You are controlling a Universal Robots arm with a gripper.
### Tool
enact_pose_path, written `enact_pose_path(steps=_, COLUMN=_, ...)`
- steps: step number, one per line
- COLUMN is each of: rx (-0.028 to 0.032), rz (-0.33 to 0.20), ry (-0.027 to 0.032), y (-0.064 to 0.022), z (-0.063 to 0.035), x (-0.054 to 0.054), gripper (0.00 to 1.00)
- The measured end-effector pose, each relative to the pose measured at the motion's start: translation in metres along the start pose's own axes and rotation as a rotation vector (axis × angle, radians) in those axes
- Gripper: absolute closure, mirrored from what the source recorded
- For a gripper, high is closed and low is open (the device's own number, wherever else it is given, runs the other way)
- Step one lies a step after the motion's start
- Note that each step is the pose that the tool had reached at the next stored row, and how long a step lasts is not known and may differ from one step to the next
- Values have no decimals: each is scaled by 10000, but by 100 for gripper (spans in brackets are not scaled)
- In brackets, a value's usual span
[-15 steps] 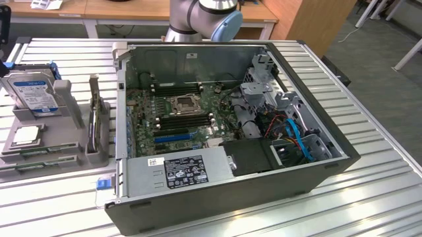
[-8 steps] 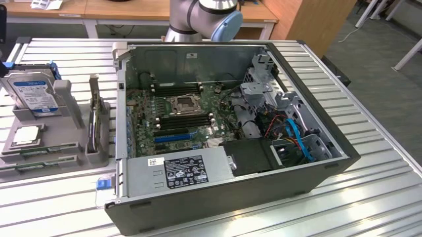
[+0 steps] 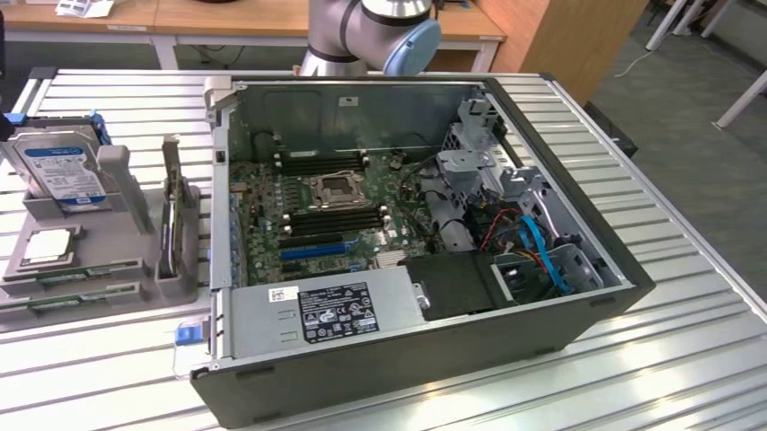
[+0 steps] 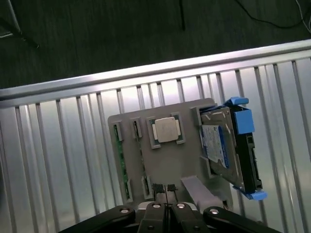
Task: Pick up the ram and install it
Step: 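Pick up the ram and move it above insertion slot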
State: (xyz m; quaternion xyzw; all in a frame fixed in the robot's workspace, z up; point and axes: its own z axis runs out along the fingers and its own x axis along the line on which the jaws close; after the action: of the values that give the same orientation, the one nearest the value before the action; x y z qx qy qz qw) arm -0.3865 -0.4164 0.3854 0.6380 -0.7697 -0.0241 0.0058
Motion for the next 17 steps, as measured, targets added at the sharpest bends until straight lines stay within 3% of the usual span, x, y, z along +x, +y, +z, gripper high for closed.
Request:
enact_pose_path(steps=11, rx=-27, rz=-1590, ry=116, y=3, z=3, x=1, gripper=90)
enact_pose_path(steps=17, rx=-28, rz=-1665, ry=121, y=3, z=4, x=1, gripper=90)
